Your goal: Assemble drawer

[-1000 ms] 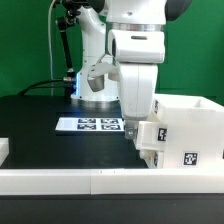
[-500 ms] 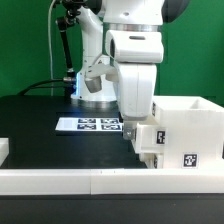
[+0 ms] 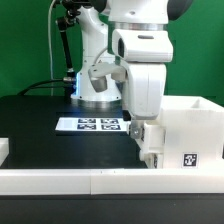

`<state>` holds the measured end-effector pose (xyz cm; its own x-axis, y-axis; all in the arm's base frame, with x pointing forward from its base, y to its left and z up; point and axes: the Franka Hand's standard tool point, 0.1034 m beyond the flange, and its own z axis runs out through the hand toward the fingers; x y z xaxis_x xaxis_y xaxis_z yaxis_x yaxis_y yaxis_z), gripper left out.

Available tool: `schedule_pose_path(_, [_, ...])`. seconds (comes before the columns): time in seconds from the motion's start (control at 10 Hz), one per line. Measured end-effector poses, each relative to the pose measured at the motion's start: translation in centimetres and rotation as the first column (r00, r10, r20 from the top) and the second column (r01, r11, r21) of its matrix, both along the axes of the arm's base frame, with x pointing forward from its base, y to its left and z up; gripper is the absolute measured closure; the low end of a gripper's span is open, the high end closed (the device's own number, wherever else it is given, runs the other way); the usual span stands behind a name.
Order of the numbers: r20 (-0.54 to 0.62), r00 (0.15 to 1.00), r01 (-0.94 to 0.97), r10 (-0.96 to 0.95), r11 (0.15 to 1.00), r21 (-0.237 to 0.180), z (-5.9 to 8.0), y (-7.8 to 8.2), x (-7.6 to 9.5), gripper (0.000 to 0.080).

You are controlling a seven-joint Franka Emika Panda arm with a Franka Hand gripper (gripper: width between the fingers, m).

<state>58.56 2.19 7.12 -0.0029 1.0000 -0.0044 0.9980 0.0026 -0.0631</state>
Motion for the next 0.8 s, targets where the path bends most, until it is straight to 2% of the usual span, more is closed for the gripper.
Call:
schedule_pose_path(0.2, [-0.01,1.0,0.016,-0.016,1.0,-0.005,-0.3,-0.5,-0.2,0.0151])
schedule_pose_path(0.5, [-0.006,1.0,0.015,-0.015,1.0,-0.004,-0.3,-0.4,-0.2,0.0151])
schedule_pose_path(0.8, [-0.004,1.0,0.017,-0.017,1.0,0.0,-0.2,0.9,-0.2,0.0151])
